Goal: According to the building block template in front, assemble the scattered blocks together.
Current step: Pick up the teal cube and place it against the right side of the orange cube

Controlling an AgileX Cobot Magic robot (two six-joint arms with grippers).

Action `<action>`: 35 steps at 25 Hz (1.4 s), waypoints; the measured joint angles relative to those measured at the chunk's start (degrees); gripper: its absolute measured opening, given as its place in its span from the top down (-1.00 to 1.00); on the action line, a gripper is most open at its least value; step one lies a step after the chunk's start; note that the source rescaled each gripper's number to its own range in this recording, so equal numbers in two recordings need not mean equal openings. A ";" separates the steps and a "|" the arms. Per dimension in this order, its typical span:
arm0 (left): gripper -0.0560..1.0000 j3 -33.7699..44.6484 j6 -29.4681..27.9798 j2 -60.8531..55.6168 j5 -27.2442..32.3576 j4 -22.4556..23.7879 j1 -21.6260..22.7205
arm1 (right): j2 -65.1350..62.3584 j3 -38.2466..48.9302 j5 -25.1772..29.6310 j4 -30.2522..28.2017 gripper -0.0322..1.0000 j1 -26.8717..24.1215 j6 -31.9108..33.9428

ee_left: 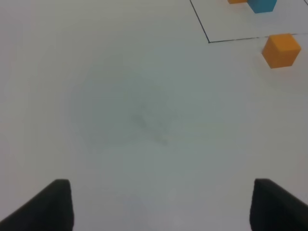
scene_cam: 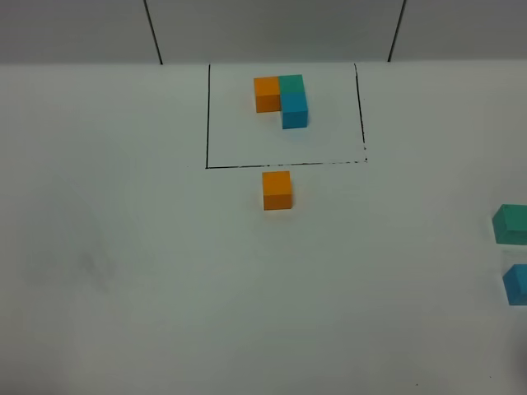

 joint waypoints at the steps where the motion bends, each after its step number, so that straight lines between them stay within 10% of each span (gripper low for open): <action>1: -0.26 0.00 0.00 0.00 0.00 0.00 0.00 | 4.59 -1.23 -0.08 -0.98 -0.85 0.00 -0.43; 8: -0.26 0.00 0.00 0.00 0.00 0.00 0.00 | 30.23 -12.34 -3.99 -3.40 -0.85 0.00 -3.48; 18: -0.26 0.00 0.00 0.00 0.00 0.00 0.00 | 52.54 -17.54 -13.26 14.37 -0.85 -5.79 -20.43; 35: -0.26 0.00 0.00 0.00 0.00 0.00 0.00 | 74.15 -22.69 -26.54 13.19 -0.68 -6.30 -21.25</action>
